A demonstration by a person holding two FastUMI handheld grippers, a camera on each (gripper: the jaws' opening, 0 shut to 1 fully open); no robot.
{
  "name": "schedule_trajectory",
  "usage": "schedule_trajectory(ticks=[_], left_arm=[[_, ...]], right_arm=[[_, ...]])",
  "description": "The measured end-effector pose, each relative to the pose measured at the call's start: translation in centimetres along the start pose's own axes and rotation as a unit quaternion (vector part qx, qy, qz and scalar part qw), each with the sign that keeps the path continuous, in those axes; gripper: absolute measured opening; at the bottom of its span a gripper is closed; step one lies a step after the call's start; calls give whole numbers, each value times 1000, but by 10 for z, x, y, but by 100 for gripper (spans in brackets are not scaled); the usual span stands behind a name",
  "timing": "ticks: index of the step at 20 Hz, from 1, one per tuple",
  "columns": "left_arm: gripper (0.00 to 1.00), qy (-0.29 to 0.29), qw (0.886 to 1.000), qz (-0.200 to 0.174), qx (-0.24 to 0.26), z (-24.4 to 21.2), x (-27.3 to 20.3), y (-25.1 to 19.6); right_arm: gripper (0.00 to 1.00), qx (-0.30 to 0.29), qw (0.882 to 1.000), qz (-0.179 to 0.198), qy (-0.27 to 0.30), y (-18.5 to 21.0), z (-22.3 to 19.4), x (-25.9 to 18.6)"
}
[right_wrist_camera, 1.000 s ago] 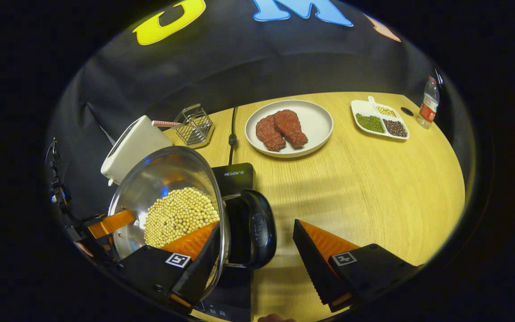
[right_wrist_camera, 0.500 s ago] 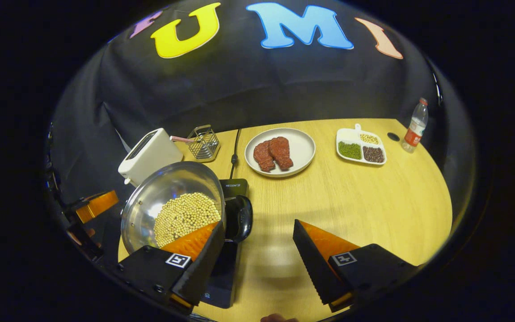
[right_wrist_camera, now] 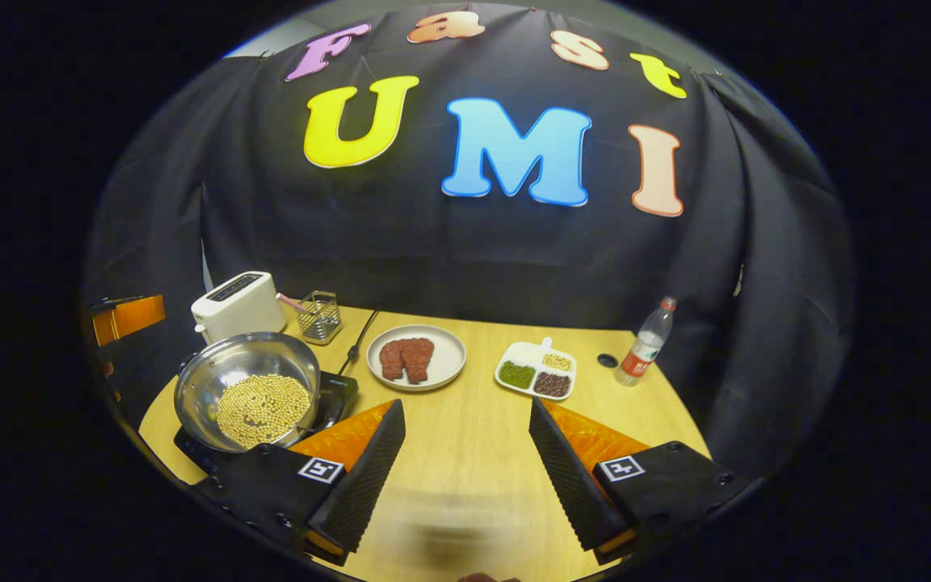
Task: First push the handle of the pot to place it horizontally, then grasp the pot with both hands and set it on the induction cooktop.
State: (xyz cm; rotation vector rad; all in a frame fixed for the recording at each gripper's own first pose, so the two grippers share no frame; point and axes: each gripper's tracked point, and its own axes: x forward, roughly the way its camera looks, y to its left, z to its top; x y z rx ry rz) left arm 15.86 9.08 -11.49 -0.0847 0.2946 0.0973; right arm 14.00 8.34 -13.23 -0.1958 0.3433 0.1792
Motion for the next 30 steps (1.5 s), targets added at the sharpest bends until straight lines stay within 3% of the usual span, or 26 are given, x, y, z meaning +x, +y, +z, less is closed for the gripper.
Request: schedule_trajectory(ticks=[3,8,12,17,23,30], left_arm=[[83,-42,999,24,-1,27,-40,-34],[83,-70,996,46,-19,44,-115,-82],[83,-90,994,55,-13,46,-178,-118],[80,-91,993,64,-39,24,-244,-159],[82,-93,993,59,-51,32,-280,-167],[80,-87,995,36,-21,44,-252,-138]], right_arm=[[99,7,999,16,-37,-30,17,-35],[98,-6,994,-1,-106,-99,37,-99],[98,26,992,2,-120,-141,30,-141],[98,34,990,1,-134,-183,11,-183],[98,63,990,-7,-122,-191,1,-201],[95,90,987,-27,-130,-162,11,-207]])
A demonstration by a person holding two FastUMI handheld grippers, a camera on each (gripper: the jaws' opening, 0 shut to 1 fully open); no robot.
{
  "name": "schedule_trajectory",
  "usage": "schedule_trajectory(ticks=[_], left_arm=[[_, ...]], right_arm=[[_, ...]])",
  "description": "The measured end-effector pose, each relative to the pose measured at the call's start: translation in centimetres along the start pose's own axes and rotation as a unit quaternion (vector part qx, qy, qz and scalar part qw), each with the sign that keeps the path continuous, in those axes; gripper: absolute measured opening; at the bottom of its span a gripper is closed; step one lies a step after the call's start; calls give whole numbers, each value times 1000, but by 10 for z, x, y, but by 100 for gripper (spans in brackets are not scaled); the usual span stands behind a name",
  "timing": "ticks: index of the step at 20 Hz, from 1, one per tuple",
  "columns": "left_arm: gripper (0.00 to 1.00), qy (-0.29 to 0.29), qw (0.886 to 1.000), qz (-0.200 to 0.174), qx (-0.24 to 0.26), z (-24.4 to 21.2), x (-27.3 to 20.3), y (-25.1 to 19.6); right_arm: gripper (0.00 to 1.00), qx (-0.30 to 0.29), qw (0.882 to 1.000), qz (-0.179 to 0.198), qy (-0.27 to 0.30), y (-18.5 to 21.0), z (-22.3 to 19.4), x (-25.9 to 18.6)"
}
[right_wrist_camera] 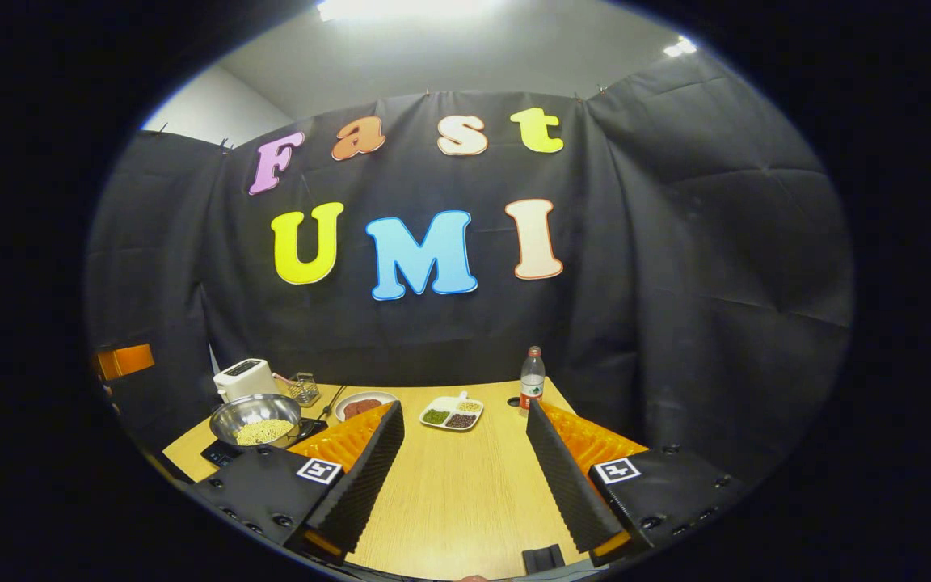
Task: First push the handle of the pot to place it horizontally, then grasp the pot with both hands and set it on the induction cooktop.
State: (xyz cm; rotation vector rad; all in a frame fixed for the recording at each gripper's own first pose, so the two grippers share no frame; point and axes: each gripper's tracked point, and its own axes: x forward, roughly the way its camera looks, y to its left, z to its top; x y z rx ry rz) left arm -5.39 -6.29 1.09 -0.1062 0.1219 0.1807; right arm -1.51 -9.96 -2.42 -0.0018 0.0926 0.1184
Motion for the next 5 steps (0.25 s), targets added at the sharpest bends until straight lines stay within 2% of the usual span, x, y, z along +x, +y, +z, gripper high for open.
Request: schedule_trajectory(ticks=[2,3,5], left_arm=[[80,8,1000,-22,3,2,10,-4],[80,10,1000,-23,6,1,12,1],[80,3,999,-30,19,8,9,5]], right_arm=[[95,8,1000,1,7,10,-3,0],[97,13,1000,2,7,15,-4,0],[95,17,1000,2,5,21,0,2]])
